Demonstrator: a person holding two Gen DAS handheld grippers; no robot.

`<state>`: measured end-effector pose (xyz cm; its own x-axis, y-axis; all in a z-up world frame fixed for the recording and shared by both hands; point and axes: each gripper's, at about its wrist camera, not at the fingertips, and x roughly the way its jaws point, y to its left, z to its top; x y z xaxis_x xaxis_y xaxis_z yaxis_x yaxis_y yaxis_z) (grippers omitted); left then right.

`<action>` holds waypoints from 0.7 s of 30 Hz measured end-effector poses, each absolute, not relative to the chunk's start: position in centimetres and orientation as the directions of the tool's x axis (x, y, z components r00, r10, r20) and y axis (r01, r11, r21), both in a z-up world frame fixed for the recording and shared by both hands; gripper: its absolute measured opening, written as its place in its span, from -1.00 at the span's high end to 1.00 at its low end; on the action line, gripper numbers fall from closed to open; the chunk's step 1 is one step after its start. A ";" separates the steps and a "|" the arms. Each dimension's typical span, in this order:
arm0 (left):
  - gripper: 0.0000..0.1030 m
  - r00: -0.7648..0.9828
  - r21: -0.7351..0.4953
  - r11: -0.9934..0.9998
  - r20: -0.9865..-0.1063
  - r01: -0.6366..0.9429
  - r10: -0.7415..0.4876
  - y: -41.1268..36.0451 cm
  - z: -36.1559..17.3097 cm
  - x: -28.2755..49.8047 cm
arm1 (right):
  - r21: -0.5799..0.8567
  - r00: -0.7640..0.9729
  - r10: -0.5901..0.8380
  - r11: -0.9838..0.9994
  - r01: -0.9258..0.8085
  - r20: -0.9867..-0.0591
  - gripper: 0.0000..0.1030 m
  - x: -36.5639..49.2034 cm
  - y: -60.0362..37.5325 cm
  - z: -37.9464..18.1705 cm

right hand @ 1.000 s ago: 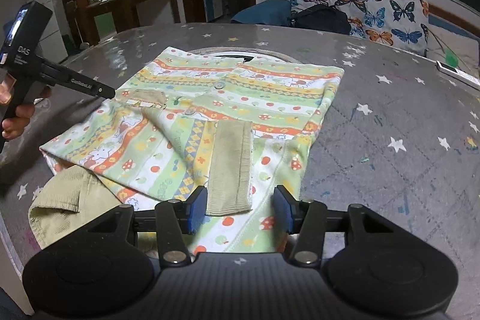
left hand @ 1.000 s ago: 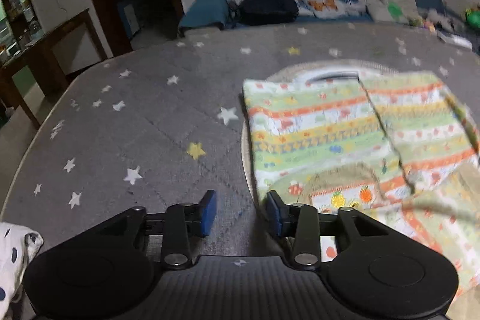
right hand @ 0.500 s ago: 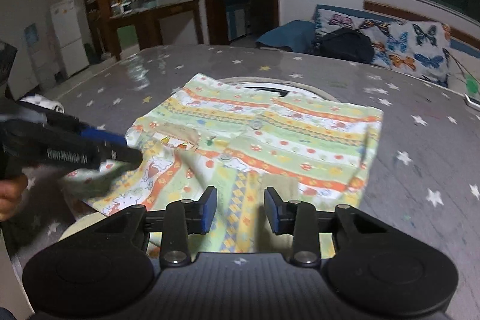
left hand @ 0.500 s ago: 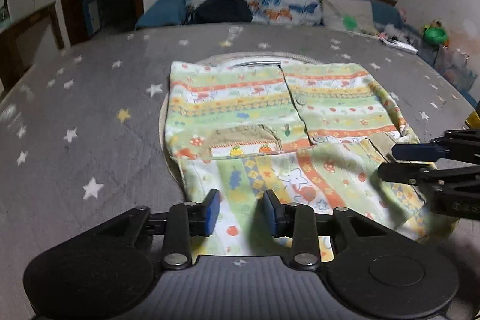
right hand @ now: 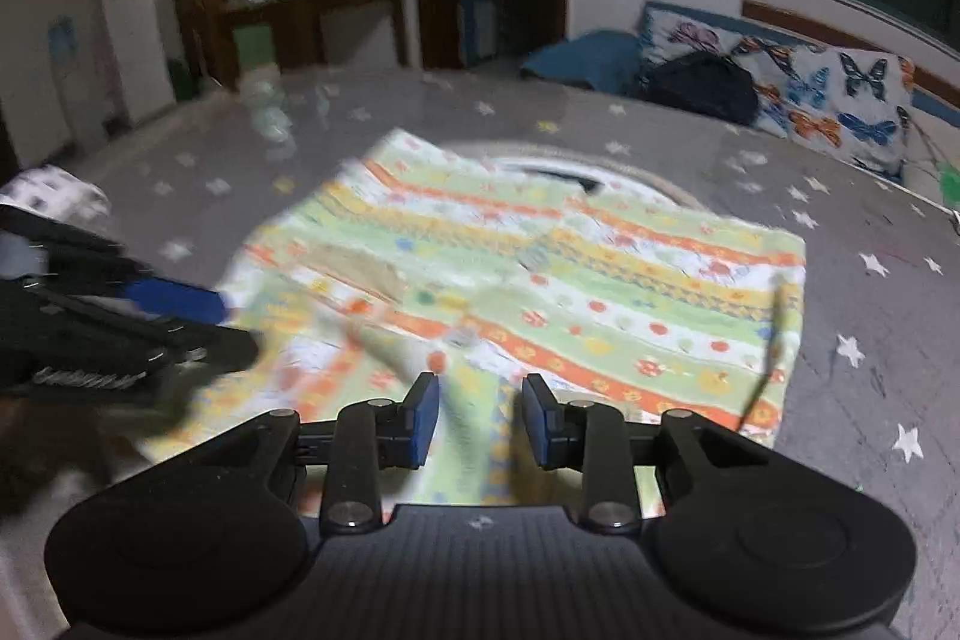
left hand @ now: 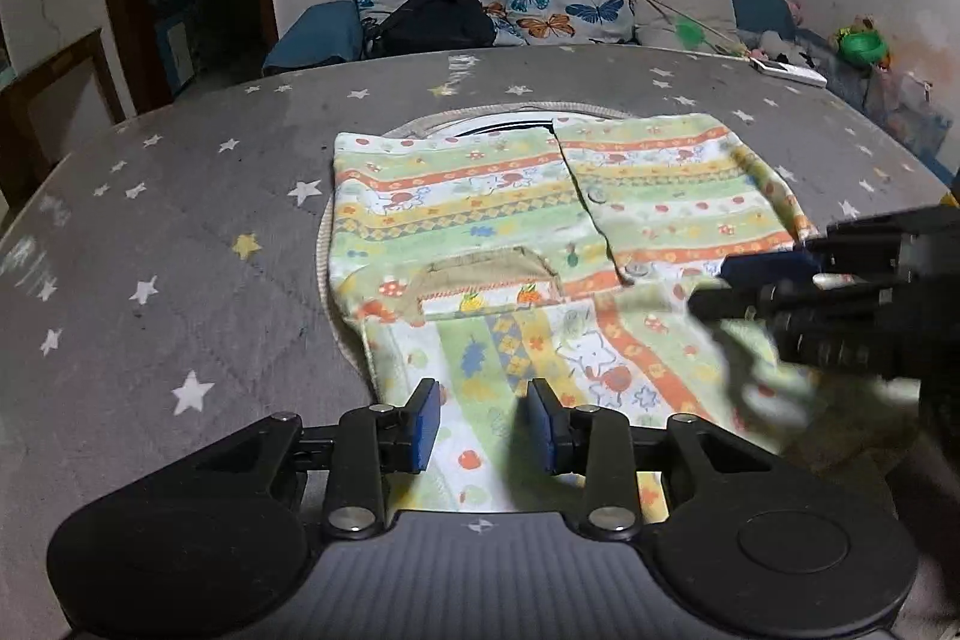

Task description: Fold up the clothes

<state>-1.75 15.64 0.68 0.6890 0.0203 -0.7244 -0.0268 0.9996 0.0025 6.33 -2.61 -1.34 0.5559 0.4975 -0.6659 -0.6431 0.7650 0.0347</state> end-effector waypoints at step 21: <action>-0.05 0.599 -0.056 0.997 -0.797 0.057 -0.079 12.0 2.6 -7.2 | -0.146 0.556 0.494 0.646 -0.749 -0.668 0.24 -2.0 -7.5 0.8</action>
